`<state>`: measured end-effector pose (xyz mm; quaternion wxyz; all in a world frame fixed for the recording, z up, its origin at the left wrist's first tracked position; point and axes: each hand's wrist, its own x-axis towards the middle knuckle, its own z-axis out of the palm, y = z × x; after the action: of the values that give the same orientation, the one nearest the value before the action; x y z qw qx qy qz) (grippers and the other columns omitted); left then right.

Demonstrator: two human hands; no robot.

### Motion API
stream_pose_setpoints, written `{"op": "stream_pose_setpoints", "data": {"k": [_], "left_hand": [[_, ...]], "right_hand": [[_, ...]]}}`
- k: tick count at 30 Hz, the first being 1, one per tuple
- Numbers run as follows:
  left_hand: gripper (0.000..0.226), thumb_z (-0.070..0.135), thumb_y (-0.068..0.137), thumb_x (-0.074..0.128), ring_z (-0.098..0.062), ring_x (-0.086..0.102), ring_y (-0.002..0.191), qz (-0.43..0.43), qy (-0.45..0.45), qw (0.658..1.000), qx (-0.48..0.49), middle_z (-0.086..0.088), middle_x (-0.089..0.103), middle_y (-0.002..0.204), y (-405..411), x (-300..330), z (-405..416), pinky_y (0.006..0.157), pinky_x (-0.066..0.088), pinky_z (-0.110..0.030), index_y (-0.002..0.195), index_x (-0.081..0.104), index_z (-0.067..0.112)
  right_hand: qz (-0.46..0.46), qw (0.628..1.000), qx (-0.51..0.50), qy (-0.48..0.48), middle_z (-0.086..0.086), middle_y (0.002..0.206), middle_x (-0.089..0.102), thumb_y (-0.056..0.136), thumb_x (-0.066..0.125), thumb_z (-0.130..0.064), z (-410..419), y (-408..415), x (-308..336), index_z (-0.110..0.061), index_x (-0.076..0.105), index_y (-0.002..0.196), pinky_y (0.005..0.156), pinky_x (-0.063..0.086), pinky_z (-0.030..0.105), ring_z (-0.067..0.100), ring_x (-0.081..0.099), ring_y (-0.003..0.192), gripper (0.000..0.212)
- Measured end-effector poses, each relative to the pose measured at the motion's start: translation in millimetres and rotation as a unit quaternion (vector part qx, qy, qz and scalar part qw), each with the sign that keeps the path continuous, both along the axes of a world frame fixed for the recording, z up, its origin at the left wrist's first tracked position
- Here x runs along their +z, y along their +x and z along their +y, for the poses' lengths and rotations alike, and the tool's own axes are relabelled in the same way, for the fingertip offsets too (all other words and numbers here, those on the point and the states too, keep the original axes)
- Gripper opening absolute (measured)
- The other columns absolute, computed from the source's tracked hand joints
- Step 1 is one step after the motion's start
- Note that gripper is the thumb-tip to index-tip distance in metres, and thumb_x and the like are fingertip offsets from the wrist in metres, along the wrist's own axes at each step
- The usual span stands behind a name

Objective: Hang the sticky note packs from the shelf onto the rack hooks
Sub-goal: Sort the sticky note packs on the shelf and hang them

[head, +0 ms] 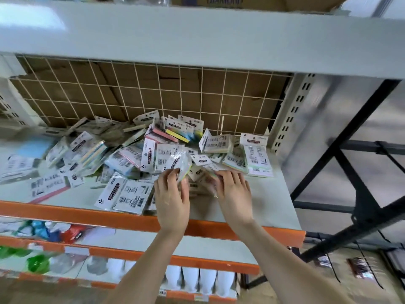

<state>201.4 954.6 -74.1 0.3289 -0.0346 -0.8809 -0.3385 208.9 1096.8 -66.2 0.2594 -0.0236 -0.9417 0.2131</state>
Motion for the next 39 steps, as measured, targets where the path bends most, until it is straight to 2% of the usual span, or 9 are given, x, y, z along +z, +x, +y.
{"op": "stream_pose_setpoints", "data": {"k": [6,10,14,18,23,26,33,37,39], "left_hand": [[0.033,0.019,0.1,0.037,-0.032,0.058,0.091,-0.025,0.125,0.992,-0.019,-0.024,0.053,0.109,2.0,6.0,-0.7,0.071,0.045,-0.03,0.11,0.055,-0.006],[0.027,0.018,0.102,0.035,-0.022,0.05,0.077,-0.044,0.21,0.976,-0.027,-0.022,0.053,0.094,-2.2,6.3,-8.2,0.067,0.045,-0.034,0.104,0.053,-0.003],[0.029,0.023,0.102,0.04,-0.021,0.059,0.097,-0.065,0.343,0.937,-0.032,-0.013,0.06,0.111,3.9,15.2,-7.7,0.076,0.049,-0.016,0.119,0.052,0.004],[0.017,0.012,0.096,0.053,-0.02,0.066,0.096,-0.117,0.49,0.856,-0.114,0.009,0.066,0.1,19.6,33.3,11.5,0.08,0.054,-0.037,0.105,0.057,0.026],[0.019,0.003,0.087,0.062,-0.016,0.067,0.086,-0.205,0.554,0.783,-0.195,0.002,0.072,0.091,43.6,47.0,48.0,0.073,0.054,-0.027,0.097,0.066,0.019],[0.02,-0.004,0.083,0.063,-0.012,0.066,0.073,-0.217,0.573,0.755,-0.233,0.003,0.073,0.08,61.7,53.7,69.8,0.063,0.053,-0.021,0.095,0.067,0.012],[0.027,0.001,0.067,0.063,-0.012,0.067,0.068,-0.269,0.581,0.695,-0.326,0.0,0.071,0.074,109.8,60.4,109.4,0.057,0.054,-0.023,0.091,0.063,0.014],[0.024,0.005,0.071,0.061,-0.017,0.07,0.075,-0.286,0.583,0.671,-0.359,-0.005,0.074,0.085,146.5,61.6,135.8,0.062,0.058,-0.026,0.091,0.069,0.014],[0.02,0.014,0.075,0.061,-0.017,0.071,0.076,-0.302,0.578,0.663,-0.368,-0.007,0.074,0.089,169.5,63.9,153.8,0.062,0.058,-0.027,0.092,0.072,0.014]], "right_hand": [[0.0,0.96,-0.065,-0.274,-0.004,0.1,0.057,0.101,0.038,-0.02,13.4,-1.1,-0.7,-0.016,0.055,0.114,0.072,0.035,0.028,0.018,0.053,0.09,0.021],[0.016,0.914,-0.095,-0.394,-0.012,0.087,0.058,0.104,0.033,-0.024,19.0,-0.7,6.1,-0.02,0.053,0.103,0.06,0.047,0.03,0.022,0.062,0.08,0.021],[0.052,0.799,-0.149,-0.581,0.001,0.091,0.06,0.104,0.035,-0.025,38.4,7.4,15.7,-0.012,0.055,0.095,0.059,0.055,0.019,0.008,0.067,0.067,0.026],[0.032,0.675,-0.124,-0.726,0.011,0.089,0.061,0.099,0.051,-0.024,60.1,21.8,32.1,-0.004,0.059,0.091,0.058,0.054,0.021,0.017,0.063,0.071,0.024],[-0.043,0.522,-0.05,-0.85,0.017,0.083,0.069,0.089,0.065,-0.007,76.7,49.7,57.9,-0.006,0.057,0.095,0.053,0.054,0.029,0.027,0.069,0.063,0.01],[-0.066,0.557,-0.001,-0.828,0.015,0.083,0.068,0.091,0.06,-0.006,91.0,72.9,66.1,-0.007,0.054,0.093,0.058,0.057,0.034,0.026,0.07,0.071,0.006],[-0.114,0.816,0.06,-0.563,0.003,0.1,0.064,0.093,0.055,-0.01,134.8,147.5,92.1,-0.022,0.052,0.103,0.084,0.057,0.039,0.014,0.066,0.09,0.016],[-0.102,0.838,0.118,-0.522,-0.002,0.103,0.063,0.095,0.05,-0.003,153.8,197.1,99.2,-0.024,0.047,0.112,0.076,0.053,0.022,-0.003,0.061,0.084,0.027],[-0.09,0.849,0.1,-0.512,0.01,0.105,0.063,0.096,0.055,-0.013,164.2,223.1,98.8,-0.019,0.05,0.11,0.078,0.051,0.031,0.005,0.059,0.086,0.016]]}}
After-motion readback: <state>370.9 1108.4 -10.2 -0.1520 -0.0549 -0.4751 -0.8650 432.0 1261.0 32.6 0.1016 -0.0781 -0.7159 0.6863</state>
